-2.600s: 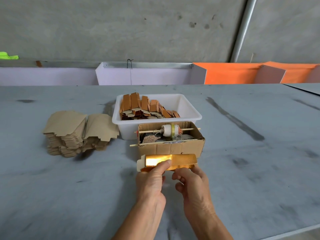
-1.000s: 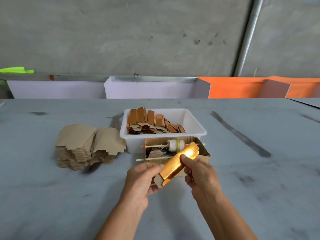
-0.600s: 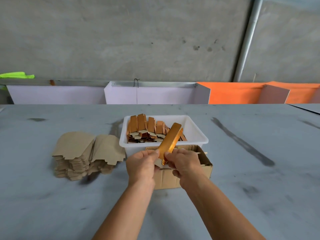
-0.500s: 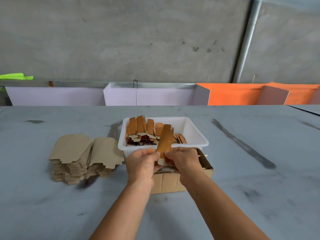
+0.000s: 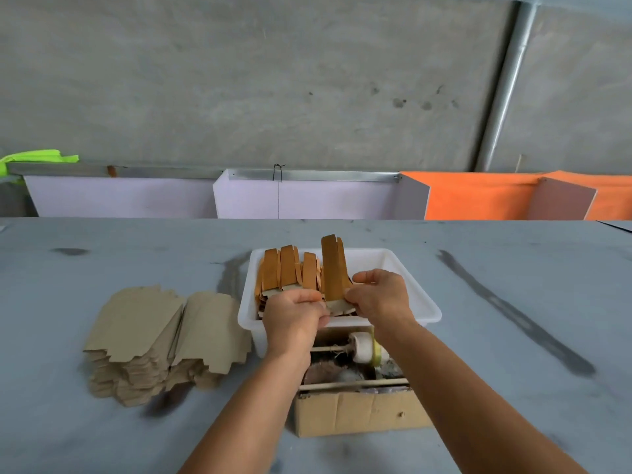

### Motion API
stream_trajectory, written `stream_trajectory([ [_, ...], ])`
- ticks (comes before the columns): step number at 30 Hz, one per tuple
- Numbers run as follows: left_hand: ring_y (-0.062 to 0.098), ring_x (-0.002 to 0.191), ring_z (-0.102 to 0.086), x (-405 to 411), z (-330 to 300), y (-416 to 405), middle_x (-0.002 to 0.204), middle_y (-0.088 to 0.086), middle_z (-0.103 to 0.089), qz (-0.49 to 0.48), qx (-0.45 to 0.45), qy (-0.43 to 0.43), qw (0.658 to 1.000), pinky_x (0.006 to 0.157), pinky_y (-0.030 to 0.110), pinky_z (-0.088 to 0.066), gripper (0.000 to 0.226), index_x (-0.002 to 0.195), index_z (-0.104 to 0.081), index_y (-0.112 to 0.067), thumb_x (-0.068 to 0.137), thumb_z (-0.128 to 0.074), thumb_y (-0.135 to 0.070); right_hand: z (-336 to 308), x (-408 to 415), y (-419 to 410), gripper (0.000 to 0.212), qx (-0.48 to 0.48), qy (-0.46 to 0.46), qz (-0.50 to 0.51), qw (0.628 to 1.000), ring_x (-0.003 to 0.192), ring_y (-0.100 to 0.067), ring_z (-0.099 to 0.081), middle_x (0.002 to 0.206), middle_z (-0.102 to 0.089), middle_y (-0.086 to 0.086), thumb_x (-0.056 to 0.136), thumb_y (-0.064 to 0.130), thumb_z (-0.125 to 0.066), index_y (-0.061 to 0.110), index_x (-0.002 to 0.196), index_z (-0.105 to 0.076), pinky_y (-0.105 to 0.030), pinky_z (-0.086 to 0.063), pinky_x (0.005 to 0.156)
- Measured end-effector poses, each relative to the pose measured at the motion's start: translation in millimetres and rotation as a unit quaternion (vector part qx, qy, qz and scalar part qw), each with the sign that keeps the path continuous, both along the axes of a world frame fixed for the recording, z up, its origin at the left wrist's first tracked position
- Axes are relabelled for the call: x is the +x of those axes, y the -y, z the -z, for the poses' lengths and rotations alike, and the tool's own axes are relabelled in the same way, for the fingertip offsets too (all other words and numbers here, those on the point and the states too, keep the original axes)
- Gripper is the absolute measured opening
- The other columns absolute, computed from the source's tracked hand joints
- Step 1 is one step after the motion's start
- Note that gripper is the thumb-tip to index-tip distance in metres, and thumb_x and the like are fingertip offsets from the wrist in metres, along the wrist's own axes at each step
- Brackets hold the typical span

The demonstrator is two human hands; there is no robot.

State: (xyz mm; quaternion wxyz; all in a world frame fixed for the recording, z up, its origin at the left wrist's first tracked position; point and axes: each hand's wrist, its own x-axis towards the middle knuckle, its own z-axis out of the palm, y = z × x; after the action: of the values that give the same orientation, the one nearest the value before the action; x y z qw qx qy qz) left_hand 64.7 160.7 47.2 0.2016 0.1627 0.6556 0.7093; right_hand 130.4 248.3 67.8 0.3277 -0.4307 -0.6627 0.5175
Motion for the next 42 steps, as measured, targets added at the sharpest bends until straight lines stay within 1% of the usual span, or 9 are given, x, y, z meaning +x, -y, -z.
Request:
stream_trajectory([
  [8,0.009,0.079,-0.066,-20,8,-18,0.083,-0.007,-0.062,-0.019,-0.014,-0.013,1.000,0.071,0.020,-0.056,0.024,0.090,-0.067,-0.017,0.083,-0.061,0.006,5,-49,-43,0.022,0.000,0.081,0.022,0.996,0.063,-0.019,-0.061,0.068,-0.063,-0.004,0.082,0.001,-0.065,0.017,0.067,-0.060,-0.030,-0.056,0.063],
  [12,0.007,0.077,-0.067,-27,11,-22,0.082,-0.010,-0.061,-0.026,-0.010,-0.005,1.000,0.067,0.016,-0.055,0.025,0.089,-0.066,-0.019,0.084,-0.061,0.006,14,-65,-47,0.014,0.037,0.138,0.023,0.989,0.067,-0.022,-0.058,0.079,-0.067,-0.014,0.084,0.000,-0.059,0.001,0.092,-0.070,-0.028,-0.052,0.066],
  [19,0.008,0.079,-0.066,-24,6,-15,0.081,-0.011,-0.061,-0.034,0.004,0.001,0.999,0.067,0.016,-0.052,0.028,0.086,-0.066,-0.020,0.084,-0.059,0.007,12,-64,-30,0.014,0.163,0.257,-0.009,0.952,0.081,-0.025,-0.066,0.089,-0.068,-0.013,0.088,0.007,-0.053,0.003,0.094,-0.065,-0.031,-0.057,0.073],
  [24,0.006,0.085,-0.063,-20,4,9,0.084,-0.012,-0.064,-0.084,0.000,-0.027,0.996,0.081,0.027,-0.055,0.035,0.080,-0.065,-0.027,0.084,-0.055,0.006,4,-52,1,0.018,0.245,0.216,-0.064,0.943,0.065,-0.012,-0.058,0.083,-0.068,-0.003,0.089,0.008,-0.055,0.010,0.090,-0.073,-0.016,-0.043,0.053],
  [26,0.004,0.082,-0.062,-19,7,24,0.082,-0.012,-0.065,-0.110,-0.003,-0.038,0.993,0.081,0.027,-0.055,0.034,0.080,-0.066,-0.025,0.084,-0.055,0.007,2,-49,22,0.014,0.289,0.176,-0.108,0.935,0.072,-0.007,-0.058,0.094,-0.071,0.001,0.089,0.014,-0.060,0.014,0.097,-0.073,-0.012,-0.043,0.059],
  [31,0.007,0.075,-0.063,-19,28,71,0.076,-0.010,-0.068,-0.182,-0.005,-0.061,0.981,0.070,0.020,-0.049,0.037,0.070,-0.063,-0.029,0.081,-0.057,0.006,12,-55,72,0.026,0.375,0.164,-0.224,0.885,0.109,-0.013,-0.057,0.116,-0.066,0.001,0.087,0.023,-0.065,0.019,0.113,-0.068,-0.027,-0.044,0.098],
  [34,0.004,0.075,-0.062,-23,44,96,0.079,-0.005,-0.069,-0.226,-0.008,-0.048,0.973,0.068,0.018,-0.045,0.041,0.068,-0.062,-0.030,0.079,-0.057,0.009,21,-63,96,0.032,0.404,0.173,-0.259,0.860,0.115,-0.012,-0.054,0.124,-0.061,-0.001,0.089,0.025,-0.063,0.021,0.120,-0.064,-0.021,-0.039,0.100],
  [37,0.015,0.081,-0.065,-27,53,114,0.080,-0.002,-0.069,-0.254,-0.007,-0.021,0.967,0.081,0.032,-0.053,0.045,0.074,-0.063,-0.025,0.074,-0.052,0.019,28,-71,118,0.031,0.442,0.203,-0.304,0.819,0.115,-0.019,-0.052,0.122,-0.060,-0.007,0.090,0.022,-0.059,0.014,0.120,-0.062,-0.026,-0.039,0.101],
  [42,0.023,0.086,-0.064,-31,63,135,0.083,0.001,-0.066,-0.291,-0.017,-0.027,0.956,0.089,0.041,-0.052,0.052,0.078,-0.059,-0.027,0.072,-0.041,0.022,44,-81,148,0.027,0.548,0.336,-0.320,0.696,0.104,-0.029,-0.051,0.112,-0.056,-0.016,0.089,0.005,-0.054,0.001,0.115,-0.052,-0.035,-0.045,0.088],
])
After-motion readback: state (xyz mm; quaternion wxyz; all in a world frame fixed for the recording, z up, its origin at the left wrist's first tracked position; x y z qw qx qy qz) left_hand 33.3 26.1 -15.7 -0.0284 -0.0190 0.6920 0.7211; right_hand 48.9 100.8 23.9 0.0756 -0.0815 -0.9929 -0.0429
